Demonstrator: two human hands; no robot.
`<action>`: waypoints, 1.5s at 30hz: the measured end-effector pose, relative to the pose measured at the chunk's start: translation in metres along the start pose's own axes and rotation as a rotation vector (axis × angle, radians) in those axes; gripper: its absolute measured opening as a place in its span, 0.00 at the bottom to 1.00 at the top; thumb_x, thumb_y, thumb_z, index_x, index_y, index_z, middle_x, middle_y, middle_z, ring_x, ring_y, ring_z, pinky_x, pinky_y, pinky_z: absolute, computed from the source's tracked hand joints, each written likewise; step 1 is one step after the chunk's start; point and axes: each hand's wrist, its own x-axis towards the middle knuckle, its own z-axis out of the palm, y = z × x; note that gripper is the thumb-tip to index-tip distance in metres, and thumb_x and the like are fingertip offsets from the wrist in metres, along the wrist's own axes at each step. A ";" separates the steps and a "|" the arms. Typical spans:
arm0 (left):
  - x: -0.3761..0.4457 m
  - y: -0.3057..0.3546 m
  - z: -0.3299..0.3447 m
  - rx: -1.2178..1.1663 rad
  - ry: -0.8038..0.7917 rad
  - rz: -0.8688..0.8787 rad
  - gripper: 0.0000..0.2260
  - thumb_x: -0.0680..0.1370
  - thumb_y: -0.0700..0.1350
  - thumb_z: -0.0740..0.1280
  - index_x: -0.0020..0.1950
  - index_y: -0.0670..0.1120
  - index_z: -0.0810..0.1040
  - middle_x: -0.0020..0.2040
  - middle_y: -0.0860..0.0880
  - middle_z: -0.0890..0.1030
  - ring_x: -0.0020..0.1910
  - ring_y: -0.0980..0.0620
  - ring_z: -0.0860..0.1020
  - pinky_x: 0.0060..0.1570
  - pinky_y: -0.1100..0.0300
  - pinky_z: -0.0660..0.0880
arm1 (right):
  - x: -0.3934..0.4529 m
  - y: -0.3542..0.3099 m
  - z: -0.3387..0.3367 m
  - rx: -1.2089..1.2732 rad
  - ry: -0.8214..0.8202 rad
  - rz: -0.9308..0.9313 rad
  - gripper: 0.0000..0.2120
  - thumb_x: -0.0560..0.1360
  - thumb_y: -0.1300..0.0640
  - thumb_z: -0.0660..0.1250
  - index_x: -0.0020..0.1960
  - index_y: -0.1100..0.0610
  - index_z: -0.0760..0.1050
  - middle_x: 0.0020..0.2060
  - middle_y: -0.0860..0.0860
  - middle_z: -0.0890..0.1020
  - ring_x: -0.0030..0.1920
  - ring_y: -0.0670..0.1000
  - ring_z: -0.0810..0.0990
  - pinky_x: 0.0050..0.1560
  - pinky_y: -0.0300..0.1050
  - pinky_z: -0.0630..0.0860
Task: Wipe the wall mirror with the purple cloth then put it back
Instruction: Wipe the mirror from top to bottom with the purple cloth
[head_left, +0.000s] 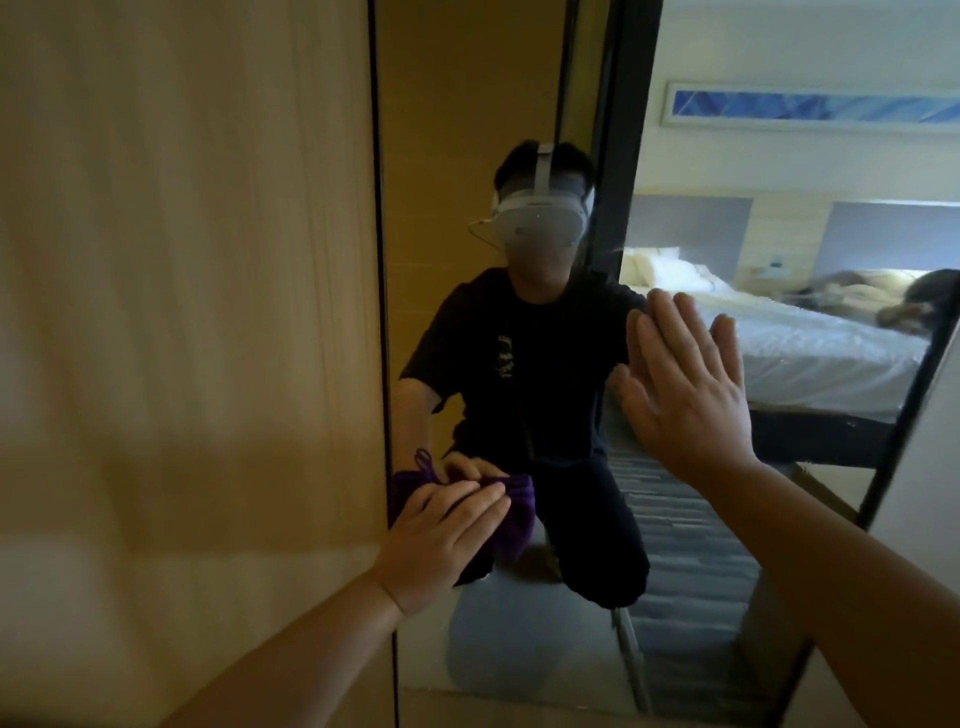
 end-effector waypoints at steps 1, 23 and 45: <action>0.011 -0.003 -0.009 -0.047 0.015 -0.020 0.21 0.80 0.39 0.66 0.73 0.46 0.70 0.71 0.49 0.72 0.65 0.46 0.73 0.59 0.47 0.73 | -0.002 0.003 -0.006 0.030 -0.004 0.016 0.29 0.82 0.49 0.58 0.79 0.55 0.56 0.80 0.53 0.53 0.80 0.52 0.46 0.78 0.60 0.44; 0.234 -0.033 -0.053 0.125 0.208 -0.026 0.25 0.82 0.51 0.60 0.77 0.42 0.65 0.78 0.42 0.63 0.77 0.41 0.62 0.74 0.43 0.59 | -0.015 0.068 0.012 -0.168 0.182 0.052 0.31 0.83 0.44 0.47 0.80 0.58 0.47 0.79 0.56 0.51 0.80 0.56 0.46 0.78 0.61 0.44; 0.123 0.027 -0.015 -0.111 0.172 0.074 0.17 0.81 0.39 0.61 0.71 0.45 0.73 0.68 0.47 0.77 0.61 0.45 0.77 0.58 0.49 0.72 | -0.033 0.114 -0.043 -0.214 -0.132 0.333 0.34 0.81 0.38 0.44 0.80 0.54 0.38 0.79 0.52 0.36 0.79 0.52 0.34 0.78 0.60 0.41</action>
